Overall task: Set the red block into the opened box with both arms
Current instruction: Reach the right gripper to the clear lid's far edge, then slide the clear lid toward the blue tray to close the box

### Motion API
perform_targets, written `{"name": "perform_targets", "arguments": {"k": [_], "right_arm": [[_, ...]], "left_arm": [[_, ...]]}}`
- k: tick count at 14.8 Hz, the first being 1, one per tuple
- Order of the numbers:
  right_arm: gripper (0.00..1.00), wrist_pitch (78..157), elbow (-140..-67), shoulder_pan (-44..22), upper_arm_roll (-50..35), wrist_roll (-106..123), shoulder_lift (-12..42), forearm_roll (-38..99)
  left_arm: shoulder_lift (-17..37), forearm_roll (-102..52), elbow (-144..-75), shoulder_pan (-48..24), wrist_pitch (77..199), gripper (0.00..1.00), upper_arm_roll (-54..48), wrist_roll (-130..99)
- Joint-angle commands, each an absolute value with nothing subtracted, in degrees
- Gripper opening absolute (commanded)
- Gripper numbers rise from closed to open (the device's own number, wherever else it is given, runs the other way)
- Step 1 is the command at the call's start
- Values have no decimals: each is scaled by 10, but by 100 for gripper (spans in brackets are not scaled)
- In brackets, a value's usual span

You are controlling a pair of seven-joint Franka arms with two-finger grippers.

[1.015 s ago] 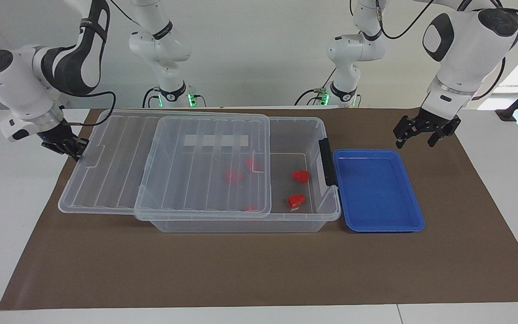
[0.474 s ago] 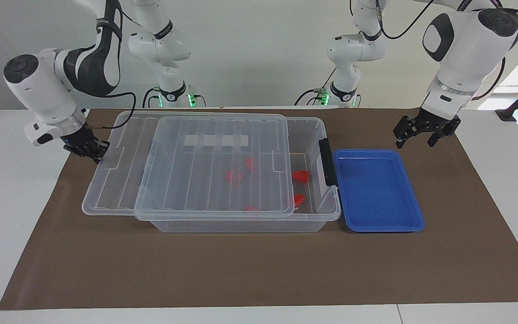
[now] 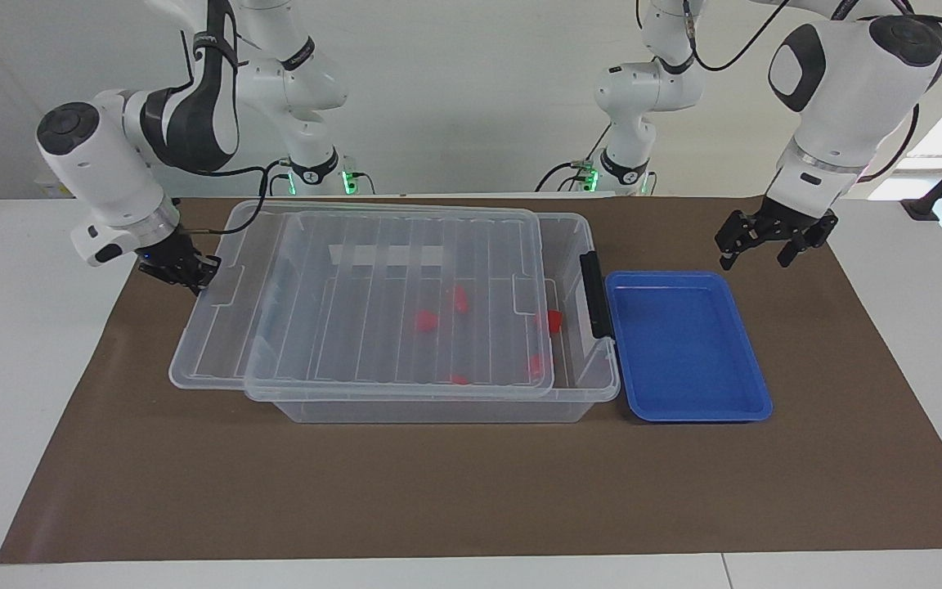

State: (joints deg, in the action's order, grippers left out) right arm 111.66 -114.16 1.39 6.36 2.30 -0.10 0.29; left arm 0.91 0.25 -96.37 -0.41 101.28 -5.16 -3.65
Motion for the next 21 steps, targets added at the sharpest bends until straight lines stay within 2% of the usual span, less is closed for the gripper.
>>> {"name": "perform_targets", "arguments": {"k": [1,21], "right_arm": [[0,1119,-1160,4,62,3,-17,13],[0,1121,-1172,-2,12,-54,-24,38]], "left_arm": [[1,2,-967,2,1005,100,-54,-29],[1,2,-967,2,1005,100,-54,-29]]}}
